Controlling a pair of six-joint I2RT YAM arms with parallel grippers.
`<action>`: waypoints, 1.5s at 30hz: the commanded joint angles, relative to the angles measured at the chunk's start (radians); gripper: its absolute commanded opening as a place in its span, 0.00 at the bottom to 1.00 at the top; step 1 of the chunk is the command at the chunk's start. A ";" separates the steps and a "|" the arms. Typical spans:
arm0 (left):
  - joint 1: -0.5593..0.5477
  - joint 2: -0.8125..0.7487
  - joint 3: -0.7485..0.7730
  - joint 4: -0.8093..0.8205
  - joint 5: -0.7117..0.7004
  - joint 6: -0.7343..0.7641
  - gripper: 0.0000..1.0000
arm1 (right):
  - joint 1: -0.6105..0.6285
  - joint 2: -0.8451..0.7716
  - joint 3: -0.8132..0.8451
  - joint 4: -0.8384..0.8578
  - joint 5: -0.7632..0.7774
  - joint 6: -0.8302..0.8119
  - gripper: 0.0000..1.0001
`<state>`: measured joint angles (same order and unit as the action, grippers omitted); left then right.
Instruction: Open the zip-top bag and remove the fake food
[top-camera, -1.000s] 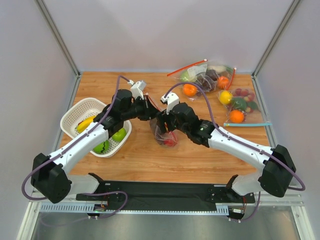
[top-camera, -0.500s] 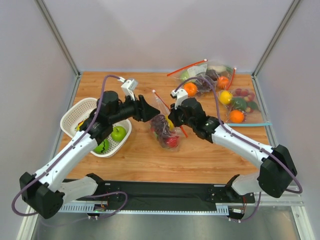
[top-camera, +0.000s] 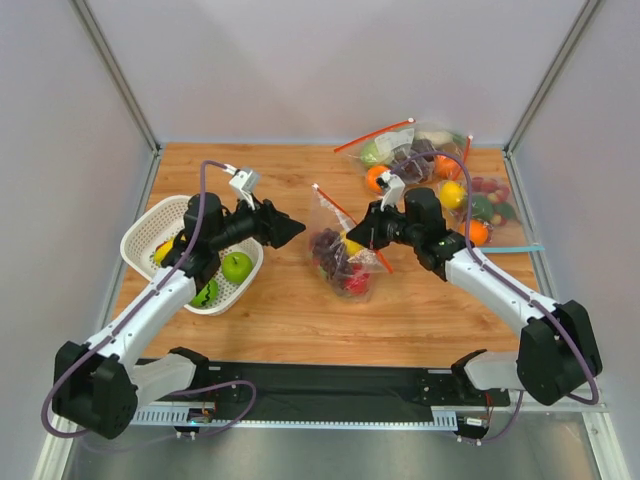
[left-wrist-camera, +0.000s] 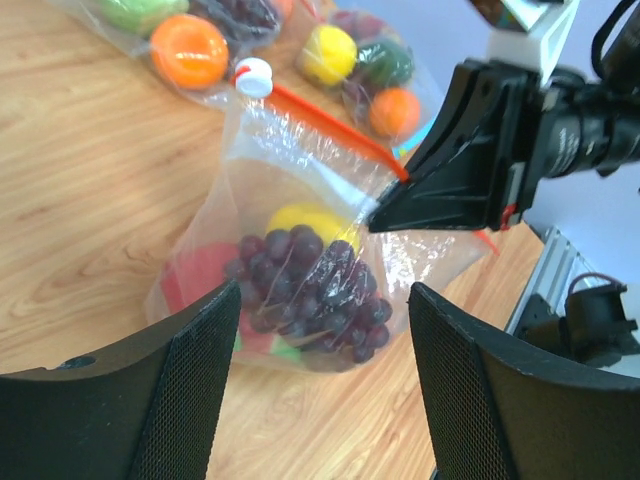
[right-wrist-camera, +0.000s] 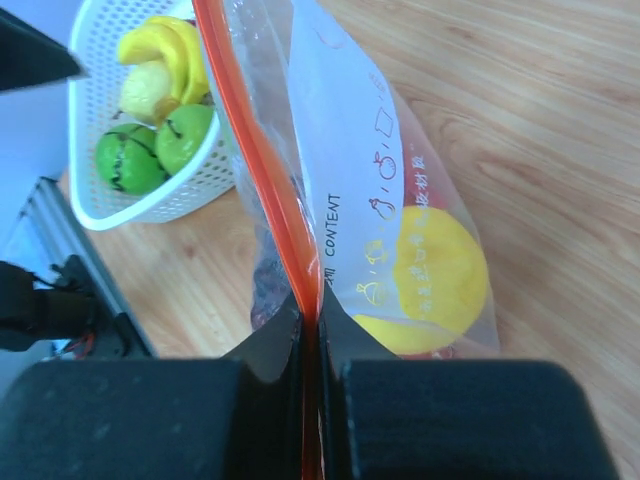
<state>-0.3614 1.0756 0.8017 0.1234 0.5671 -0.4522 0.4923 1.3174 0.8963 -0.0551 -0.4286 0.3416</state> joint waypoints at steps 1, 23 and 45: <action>0.001 0.029 -0.012 0.206 0.094 0.016 0.76 | -0.035 -0.015 0.004 0.164 -0.192 0.095 0.00; 0.002 0.080 -0.090 0.305 0.053 0.058 0.79 | -0.041 0.017 0.026 0.370 -0.536 0.295 0.00; 0.002 0.040 -0.038 0.184 0.244 0.050 0.00 | -0.043 0.014 0.096 0.155 -0.495 0.130 0.08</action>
<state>-0.3611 1.1656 0.7017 0.3859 0.7769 -0.4473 0.4496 1.3609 0.9054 0.1322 -0.9565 0.5556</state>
